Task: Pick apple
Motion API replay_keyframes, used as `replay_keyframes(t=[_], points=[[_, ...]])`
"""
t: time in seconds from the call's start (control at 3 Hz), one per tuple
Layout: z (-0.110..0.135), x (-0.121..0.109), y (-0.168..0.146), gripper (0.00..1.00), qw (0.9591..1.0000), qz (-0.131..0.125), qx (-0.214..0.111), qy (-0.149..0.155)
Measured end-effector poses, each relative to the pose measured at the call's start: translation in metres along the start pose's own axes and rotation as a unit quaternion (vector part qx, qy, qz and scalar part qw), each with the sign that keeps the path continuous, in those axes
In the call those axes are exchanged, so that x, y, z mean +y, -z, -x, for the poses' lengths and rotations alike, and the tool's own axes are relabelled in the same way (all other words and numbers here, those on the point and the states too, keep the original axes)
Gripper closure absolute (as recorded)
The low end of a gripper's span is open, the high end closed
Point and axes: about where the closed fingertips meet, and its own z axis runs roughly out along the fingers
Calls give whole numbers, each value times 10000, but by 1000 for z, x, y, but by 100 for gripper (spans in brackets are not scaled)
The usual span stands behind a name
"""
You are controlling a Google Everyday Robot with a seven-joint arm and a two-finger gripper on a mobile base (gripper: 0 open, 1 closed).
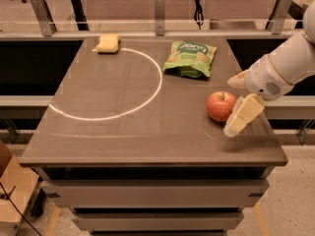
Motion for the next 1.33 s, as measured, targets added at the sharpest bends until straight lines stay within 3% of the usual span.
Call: replay_keyframes(t=[0.33, 0.67, 1.33], points=[[2, 6, -16, 0, 9998, 197, -27, 3], [3, 10, -25, 18, 9994, 342, -46, -14], [31, 12, -11, 64, 9992, 299, -167, 221]])
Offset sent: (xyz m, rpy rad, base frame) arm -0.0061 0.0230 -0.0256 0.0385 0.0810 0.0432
